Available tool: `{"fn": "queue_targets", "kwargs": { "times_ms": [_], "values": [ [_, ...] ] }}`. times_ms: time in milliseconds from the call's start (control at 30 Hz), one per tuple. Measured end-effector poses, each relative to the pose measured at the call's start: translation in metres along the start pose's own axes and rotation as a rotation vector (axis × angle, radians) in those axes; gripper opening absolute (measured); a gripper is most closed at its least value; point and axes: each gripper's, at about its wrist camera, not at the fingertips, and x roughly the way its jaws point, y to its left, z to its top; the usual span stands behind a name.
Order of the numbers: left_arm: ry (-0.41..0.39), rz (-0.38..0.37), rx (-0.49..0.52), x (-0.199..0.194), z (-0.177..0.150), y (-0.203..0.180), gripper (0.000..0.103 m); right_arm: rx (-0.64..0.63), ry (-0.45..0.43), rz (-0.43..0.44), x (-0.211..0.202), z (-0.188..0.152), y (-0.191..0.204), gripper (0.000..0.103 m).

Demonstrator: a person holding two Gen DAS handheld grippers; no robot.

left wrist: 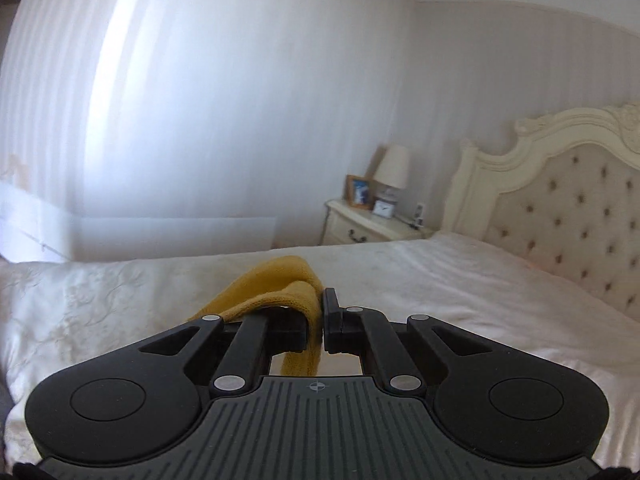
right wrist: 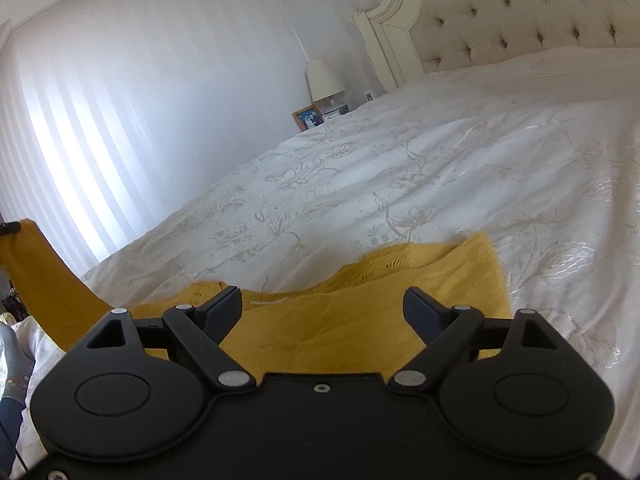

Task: Fold small clothes
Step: 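Fold the held sleeve across the sweater back and release it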

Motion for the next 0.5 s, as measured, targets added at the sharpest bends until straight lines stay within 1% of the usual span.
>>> {"fn": "queue_targets", "kwargs": {
  "times_ms": [100, 200, 333, 500],
  "values": [
    [0.006, -0.072, 0.076, 0.005, -0.002, -0.055, 0.007, 0.025, -0.016, -0.024, -0.004, 0.004, -0.007, 0.089],
    [0.041, -0.128, 0.15, 0.021, -0.026, -0.106, 0.007, 0.038, -0.034, -0.062, -0.009, 0.01, -0.013, 0.089],
    [0.146, -0.233, 0.149, 0.057, -0.083, -0.153, 0.007, 0.048, -0.072, -0.094, -0.018, 0.017, -0.021, 0.089],
    [0.268, -0.287, 0.171, 0.087, -0.16, -0.202, 0.008, 0.098, -0.094, -0.106, -0.024, 0.022, -0.033, 0.089]
  ]
}}
